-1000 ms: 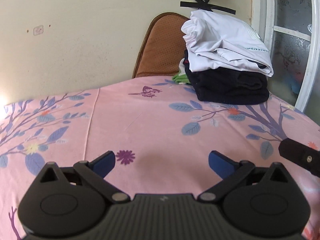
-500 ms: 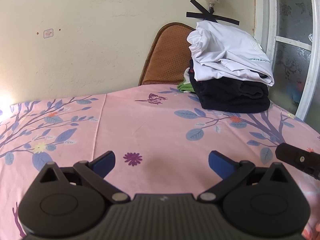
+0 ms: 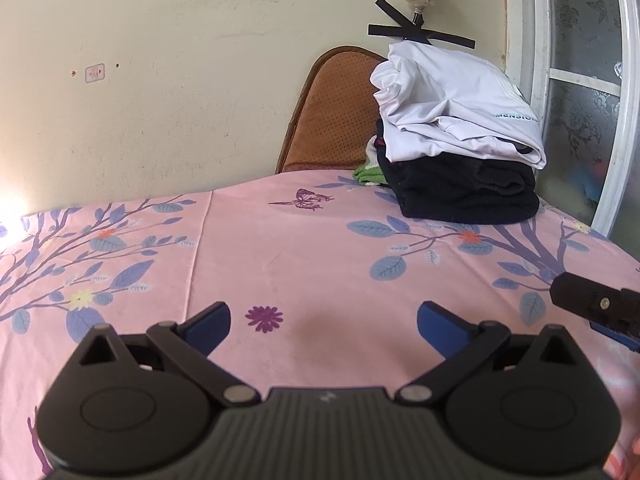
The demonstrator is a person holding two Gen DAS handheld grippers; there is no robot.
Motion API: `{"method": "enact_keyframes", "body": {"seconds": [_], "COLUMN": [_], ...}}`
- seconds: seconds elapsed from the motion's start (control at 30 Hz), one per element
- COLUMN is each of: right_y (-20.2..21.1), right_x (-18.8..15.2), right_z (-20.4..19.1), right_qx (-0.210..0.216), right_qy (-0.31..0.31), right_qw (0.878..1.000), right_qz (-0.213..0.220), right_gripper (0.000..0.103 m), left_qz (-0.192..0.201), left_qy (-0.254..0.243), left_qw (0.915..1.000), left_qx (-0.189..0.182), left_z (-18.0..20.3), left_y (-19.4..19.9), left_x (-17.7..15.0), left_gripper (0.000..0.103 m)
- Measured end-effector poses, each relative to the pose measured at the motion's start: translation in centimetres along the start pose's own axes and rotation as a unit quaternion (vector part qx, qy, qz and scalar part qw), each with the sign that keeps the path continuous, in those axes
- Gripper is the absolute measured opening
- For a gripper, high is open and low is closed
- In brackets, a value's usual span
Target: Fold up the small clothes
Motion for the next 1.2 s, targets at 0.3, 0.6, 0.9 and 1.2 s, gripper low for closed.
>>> {"method": "enact_keyframes", "body": {"seconds": [0.3, 0.6, 0.9, 1.2], "right_y": [0.3, 0.7, 0.8, 0.7], "right_x": [0.0, 0.0, 0.0, 0.1], "right_z": [0.2, 0.3, 0.4, 0.4], "right_qx": [0.001, -0.002, -0.003, -0.003], "right_qy": [-0.006, -0.014, -0.015, -0.016], "right_qw": [1.0, 1.0, 1.0, 1.0], "right_qz": [0.008, 0.016, 0.017, 0.017], "right_gripper": [0.09, 0.091, 0.091, 0.091], "left_qz": [0.029, 0.05, 0.032, 0.039], "left_qy": [-0.003, 0.012, -0.001, -0.004], "left_qw": [0.9996, 0.9987, 0.9994, 0.9992], "left_qx": [0.0, 0.004, 0.013, 0.012], "left_z": [0.1, -0.6, -0.6, -0.8], "left_y": [0.9, 1.6, 1.2, 1.4], "left_x": [0.1, 0.3, 0.3, 0.4], "left_gripper": [0.103, 0.103, 0.103, 0.103]}}
Point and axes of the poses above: each gripper's, at about its wrist camera, not at the fingertips, and y roughly against the way its jaws point, z to its right, x to its top, the point moved 5 cm from there along -y, roughly the way its jaws point, and after that the axes turned 10 degrees about y, right-handed, at the moved point
